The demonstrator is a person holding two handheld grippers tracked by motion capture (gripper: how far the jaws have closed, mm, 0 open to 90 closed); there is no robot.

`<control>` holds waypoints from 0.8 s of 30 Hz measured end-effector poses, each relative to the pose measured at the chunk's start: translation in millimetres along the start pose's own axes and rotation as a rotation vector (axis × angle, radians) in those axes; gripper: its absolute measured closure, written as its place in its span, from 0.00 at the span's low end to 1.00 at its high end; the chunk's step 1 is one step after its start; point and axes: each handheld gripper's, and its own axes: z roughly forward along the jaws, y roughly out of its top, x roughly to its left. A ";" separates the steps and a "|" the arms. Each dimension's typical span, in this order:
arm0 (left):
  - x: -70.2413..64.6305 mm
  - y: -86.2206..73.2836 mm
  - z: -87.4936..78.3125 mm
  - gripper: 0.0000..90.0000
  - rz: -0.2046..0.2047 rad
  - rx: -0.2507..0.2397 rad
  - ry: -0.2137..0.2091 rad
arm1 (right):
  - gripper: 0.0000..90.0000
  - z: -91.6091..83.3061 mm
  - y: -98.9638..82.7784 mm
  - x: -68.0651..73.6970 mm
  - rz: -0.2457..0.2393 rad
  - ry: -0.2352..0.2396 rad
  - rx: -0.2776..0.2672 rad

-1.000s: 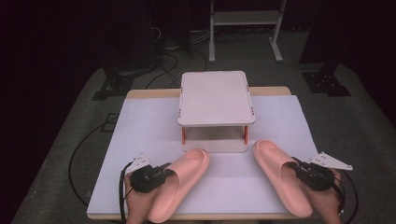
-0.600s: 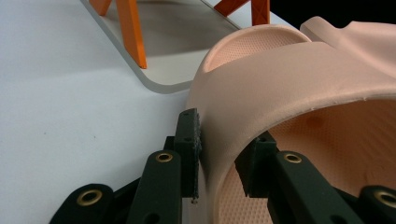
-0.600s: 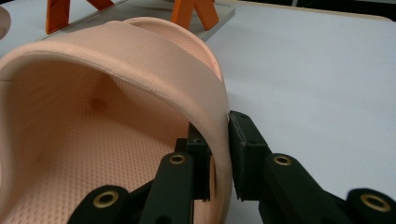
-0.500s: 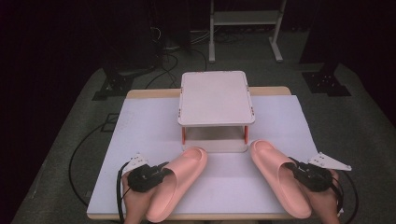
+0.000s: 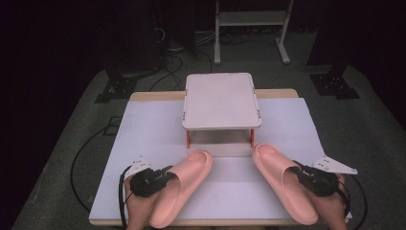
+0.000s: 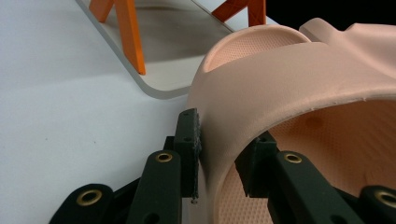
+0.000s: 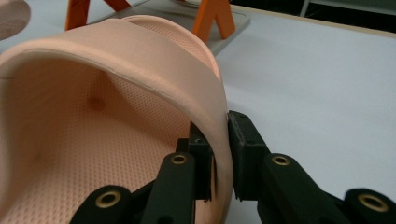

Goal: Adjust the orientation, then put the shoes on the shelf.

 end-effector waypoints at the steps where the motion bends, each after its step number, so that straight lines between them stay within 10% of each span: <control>1: 0.1 0.2 -0.5 0.80 0.002 0.000 0.000 | 0.89 0.3 0.9 1.2 -0.001 0.011 -0.004; 24: -3.2 26.0 -18.3 0.80 0.009 -0.038 -0.022 | 0.89 -9.9 26.0 19.4 -0.021 0.073 -0.048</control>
